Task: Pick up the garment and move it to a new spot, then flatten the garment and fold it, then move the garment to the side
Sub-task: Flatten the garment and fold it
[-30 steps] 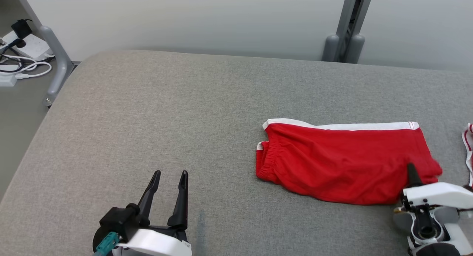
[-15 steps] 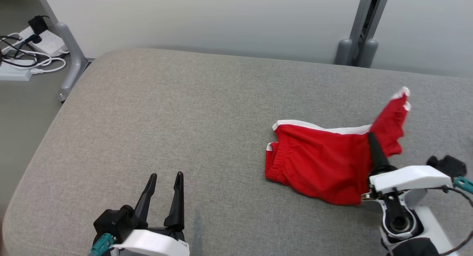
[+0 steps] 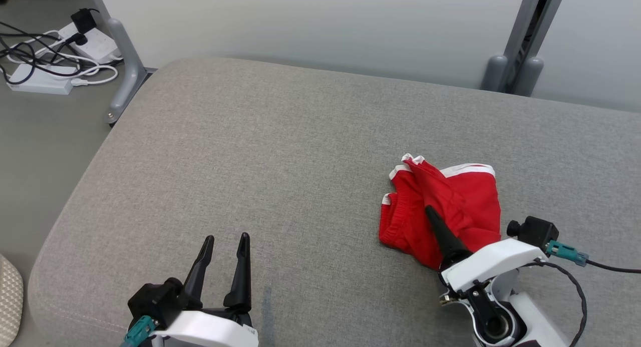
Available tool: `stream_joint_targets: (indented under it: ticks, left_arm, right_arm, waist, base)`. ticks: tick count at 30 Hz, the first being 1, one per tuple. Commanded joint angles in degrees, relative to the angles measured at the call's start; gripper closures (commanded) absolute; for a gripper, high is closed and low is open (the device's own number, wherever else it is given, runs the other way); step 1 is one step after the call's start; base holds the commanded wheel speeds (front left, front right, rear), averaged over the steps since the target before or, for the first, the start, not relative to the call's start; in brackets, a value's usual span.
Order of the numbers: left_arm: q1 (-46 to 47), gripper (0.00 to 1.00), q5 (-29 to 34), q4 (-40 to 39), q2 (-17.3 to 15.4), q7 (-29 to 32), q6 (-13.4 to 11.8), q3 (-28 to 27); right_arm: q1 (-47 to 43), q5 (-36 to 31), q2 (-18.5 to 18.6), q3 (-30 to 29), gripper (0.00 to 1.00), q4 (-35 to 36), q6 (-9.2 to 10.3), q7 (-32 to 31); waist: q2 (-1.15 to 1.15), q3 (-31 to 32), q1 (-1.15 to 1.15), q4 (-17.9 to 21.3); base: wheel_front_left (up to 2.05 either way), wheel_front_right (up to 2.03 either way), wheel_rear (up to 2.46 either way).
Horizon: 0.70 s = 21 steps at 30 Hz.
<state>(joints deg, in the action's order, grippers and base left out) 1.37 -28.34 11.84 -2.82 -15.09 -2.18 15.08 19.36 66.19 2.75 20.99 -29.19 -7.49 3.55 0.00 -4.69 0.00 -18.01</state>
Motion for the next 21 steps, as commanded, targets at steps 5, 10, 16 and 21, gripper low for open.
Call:
stream_joint_targets:
  ticks: [5,10,16,21]
  left_arm:
    - [0.0,0.0,-0.5,0.1,-0.2,-0.1,-0.2,0.1]
    - [0.3,0.0,-0.9,-0.3,-0.2,-0.1,-0.2,0.2]
    - [0.6,0.0,-1.1,-0.6,-0.2,-0.1,-0.3,0.4]
    - [1.1,0.0,-1.3,-0.2,-0.2,-0.1,-0.2,0.9]
  right_arm:
    - [1.1,1.4,0.4,2.2,1.0,-1.7,0.02,1.1]
    - [2.2,0.5,0.4,3.6,1.0,-4.3,0.02,1.9]
    - [3.4,-1.6,0.4,5.1,1.0,-7.1,0.02,2.3]
    - [4.0,-3.7,0.4,7.0,1.0,-8.3,0.02,2.6]
  waist:
    - [0.0,-0.3,0.0,-0.9]
    - [0.0,-0.7,0.0,-1.3]
    - [0.0,-1.3,0.0,-1.5]
    - [0.0,-1.9,0.0,-1.8]
  base:
    - [0.0,0.0,0.0]
    - [0.0,0.0,0.0]
    - [0.0,0.0,0.0]
    - [0.0,0.0,0.0]
